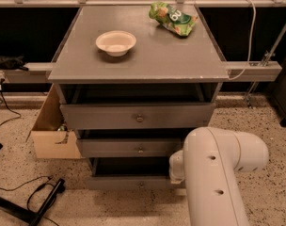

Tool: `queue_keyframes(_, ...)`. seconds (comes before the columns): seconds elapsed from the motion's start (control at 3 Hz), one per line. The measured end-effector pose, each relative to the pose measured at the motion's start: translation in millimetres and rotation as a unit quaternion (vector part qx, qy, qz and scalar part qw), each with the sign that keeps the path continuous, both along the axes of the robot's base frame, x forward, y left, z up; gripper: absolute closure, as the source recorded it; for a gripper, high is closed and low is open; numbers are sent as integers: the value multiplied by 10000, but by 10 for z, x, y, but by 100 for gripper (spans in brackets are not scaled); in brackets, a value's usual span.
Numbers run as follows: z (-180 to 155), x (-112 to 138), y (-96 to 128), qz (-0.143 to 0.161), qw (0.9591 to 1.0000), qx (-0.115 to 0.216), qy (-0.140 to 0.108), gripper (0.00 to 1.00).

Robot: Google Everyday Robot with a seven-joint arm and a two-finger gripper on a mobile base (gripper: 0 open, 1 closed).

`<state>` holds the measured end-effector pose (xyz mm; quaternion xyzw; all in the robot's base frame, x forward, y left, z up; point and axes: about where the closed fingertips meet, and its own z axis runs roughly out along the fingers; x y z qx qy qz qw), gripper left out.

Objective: Open bottom drawer

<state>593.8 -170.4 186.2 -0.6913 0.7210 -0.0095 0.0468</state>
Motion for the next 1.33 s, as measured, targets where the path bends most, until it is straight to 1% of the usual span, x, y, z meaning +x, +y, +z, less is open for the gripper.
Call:
queue_keyframes(0.33, -15, -149, -51, -43, 9998, 13, 168, 100)
queue_keyframes(0.67, 11, -149, -51, -43, 9998, 13, 168, 100)
queue_keyframes(1.0, 11, -149, -51, -43, 9998, 13, 168, 82)
queue_keyframes(1.33, 10, -150, -50, -43, 9998, 13, 168, 50)
